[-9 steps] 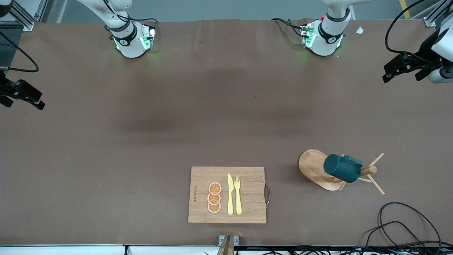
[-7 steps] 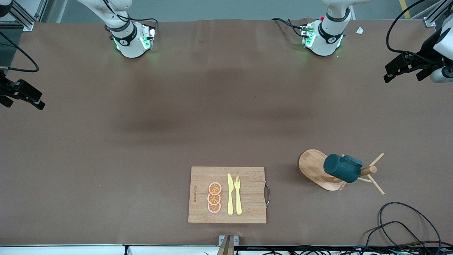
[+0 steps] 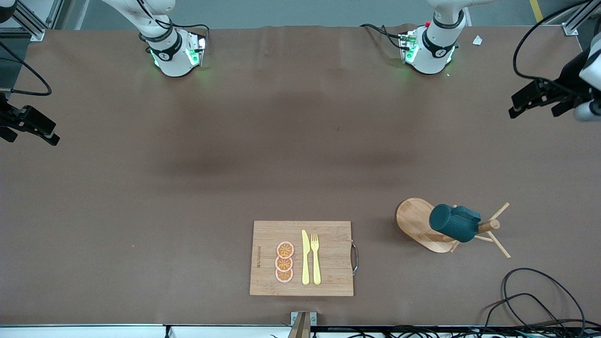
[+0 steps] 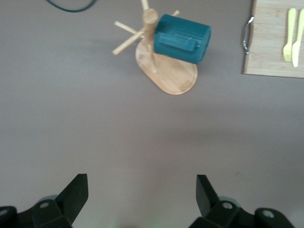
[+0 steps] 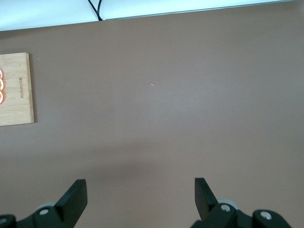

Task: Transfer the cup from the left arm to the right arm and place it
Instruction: 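Reach the left gripper toward the teal mug on the wooden stand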

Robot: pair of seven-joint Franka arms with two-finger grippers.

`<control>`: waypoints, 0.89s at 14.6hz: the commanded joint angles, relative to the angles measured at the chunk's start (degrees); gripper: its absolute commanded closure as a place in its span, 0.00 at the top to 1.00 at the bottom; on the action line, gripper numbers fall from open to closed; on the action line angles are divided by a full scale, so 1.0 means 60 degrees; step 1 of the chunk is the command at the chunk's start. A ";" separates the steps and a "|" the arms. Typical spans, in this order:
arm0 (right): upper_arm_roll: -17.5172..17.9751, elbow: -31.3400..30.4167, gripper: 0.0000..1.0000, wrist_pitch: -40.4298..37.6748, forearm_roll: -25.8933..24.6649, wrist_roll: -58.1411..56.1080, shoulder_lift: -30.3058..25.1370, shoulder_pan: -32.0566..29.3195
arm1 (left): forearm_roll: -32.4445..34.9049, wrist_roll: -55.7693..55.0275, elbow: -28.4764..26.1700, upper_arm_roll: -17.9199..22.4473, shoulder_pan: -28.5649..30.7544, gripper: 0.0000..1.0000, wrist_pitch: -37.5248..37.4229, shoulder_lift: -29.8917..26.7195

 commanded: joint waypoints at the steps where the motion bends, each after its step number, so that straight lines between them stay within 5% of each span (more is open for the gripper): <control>1: 0.0050 -0.0240 1.00 0.0101 0.0177 -0.0101 -0.0212 -0.0140 | -0.0495 -0.0590 0.0677 -0.0013 0.0081 1.00 0.0119 0.0916; 9: 0.0050 -0.0240 1.00 0.0101 0.0177 -0.0101 -0.0212 -0.0140 | -0.2033 -0.5013 0.0342 0.0002 0.0052 1.00 0.2329 0.1810; 13: 0.0050 -0.0240 1.00 0.0101 0.0177 -0.0115 -0.0212 -0.0140 | -0.2678 -0.6947 -0.0932 0.0002 0.0067 1.00 0.4482 0.1884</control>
